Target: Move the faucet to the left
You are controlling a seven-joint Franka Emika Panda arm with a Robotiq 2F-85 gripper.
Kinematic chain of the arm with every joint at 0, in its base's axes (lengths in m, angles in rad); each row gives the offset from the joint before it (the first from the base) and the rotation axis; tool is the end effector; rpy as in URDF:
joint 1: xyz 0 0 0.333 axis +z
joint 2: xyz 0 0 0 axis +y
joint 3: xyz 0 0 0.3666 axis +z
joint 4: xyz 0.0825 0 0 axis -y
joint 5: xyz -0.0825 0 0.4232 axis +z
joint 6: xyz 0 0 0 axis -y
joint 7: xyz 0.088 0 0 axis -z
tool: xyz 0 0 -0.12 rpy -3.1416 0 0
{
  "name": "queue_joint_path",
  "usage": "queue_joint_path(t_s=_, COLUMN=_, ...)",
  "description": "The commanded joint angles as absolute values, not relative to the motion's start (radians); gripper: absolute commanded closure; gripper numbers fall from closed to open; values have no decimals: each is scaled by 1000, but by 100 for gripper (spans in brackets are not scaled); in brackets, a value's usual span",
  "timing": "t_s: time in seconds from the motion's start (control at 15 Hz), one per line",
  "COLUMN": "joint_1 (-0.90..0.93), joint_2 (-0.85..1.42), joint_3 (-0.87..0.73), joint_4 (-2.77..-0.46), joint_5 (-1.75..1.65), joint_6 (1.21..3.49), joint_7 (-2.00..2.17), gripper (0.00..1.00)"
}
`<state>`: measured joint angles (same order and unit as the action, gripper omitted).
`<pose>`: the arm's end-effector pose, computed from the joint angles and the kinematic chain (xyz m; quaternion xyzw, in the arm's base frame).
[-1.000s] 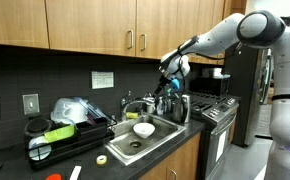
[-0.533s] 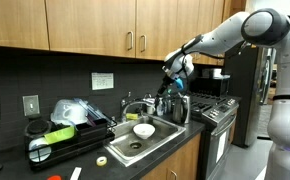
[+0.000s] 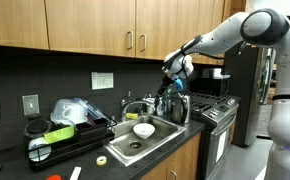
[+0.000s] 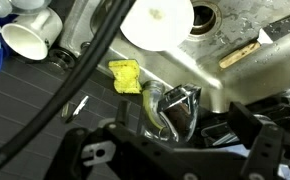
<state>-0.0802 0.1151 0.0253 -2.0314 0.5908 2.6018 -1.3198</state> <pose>0.6530 -0.0441 0.4555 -0.8756 -0.3814 -0.2958 0.0204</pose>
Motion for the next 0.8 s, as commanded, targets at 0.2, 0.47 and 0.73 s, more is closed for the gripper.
queue_joint_path(t_s=0.2, joint_1=-87, joint_2=130, joint_3=41, joint_4=-2004, joint_5=629, joint_6=2590, joint_7=-1369, gripper=0)
queue_joint_path(t_s=0.47, joint_1=-92, joint_2=144, joint_3=52, joint_4=-1978, joint_5=699, joint_6=2561, joint_7=-1465, gripper=0)
queue_joint_path(t_s=0.73, joint_1=-97, joint_2=182, joint_3=56, joint_4=-1934, joint_5=793, joint_6=2513, joint_7=-1577, gripper=0)
